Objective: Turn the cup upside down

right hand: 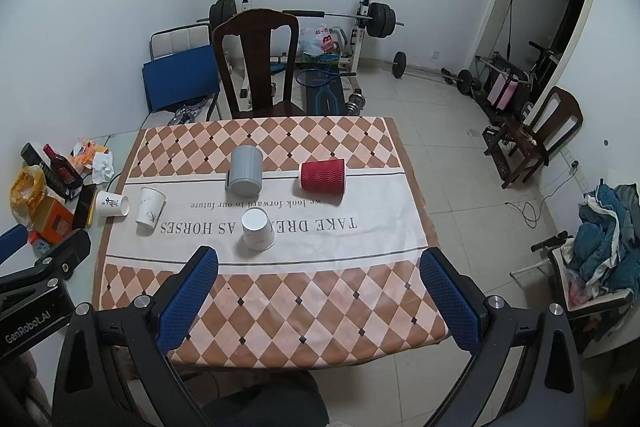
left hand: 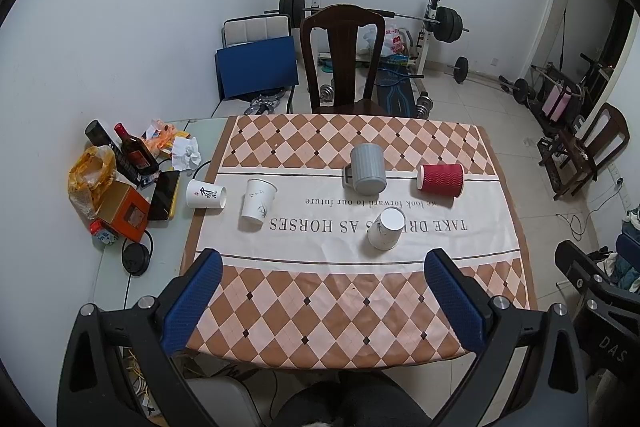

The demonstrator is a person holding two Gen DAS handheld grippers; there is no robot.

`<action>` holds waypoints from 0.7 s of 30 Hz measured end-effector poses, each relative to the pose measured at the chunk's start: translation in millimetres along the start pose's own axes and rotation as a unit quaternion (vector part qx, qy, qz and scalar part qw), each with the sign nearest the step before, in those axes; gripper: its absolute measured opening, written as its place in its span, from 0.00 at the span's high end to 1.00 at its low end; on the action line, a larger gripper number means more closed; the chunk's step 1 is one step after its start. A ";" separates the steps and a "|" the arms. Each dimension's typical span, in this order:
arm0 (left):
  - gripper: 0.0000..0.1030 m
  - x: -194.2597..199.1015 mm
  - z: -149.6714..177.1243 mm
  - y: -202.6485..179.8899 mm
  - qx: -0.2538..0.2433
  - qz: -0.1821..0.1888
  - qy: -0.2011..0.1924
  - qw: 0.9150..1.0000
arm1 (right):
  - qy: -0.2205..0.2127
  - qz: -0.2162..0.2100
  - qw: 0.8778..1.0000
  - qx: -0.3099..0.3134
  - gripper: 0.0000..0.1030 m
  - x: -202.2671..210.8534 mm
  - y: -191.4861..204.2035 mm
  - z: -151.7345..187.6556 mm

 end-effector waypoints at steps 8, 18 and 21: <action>0.00 -1.3 2.0 1.3 0.003 -0.002 0.000 1.000 | 0.000 -0.001 1.000 0.001 0.01 -0.1 -0.2 -1.3; 0.00 -1.7 1.2 1.9 0.000 0.000 0.000 1.000 | 0.001 -0.002 1.000 0.002 0.01 -0.9 0.9 -0.8; 0.00 -1.1 2.1 1.7 -0.001 0.000 0.000 1.000 | 0.001 -0.003 1.000 0.002 0.01 -1.1 1.3 -0.5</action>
Point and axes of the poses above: each gripper's, at about its wrist camera, not at the fingertips, and x roughly against the way its jaws point, y to its left, z to its underside, the point moved 5 cm from there along -x, roughly the way its jaws point, and after that the axes turned 5 degrees about -x, right-handed, at the moved point
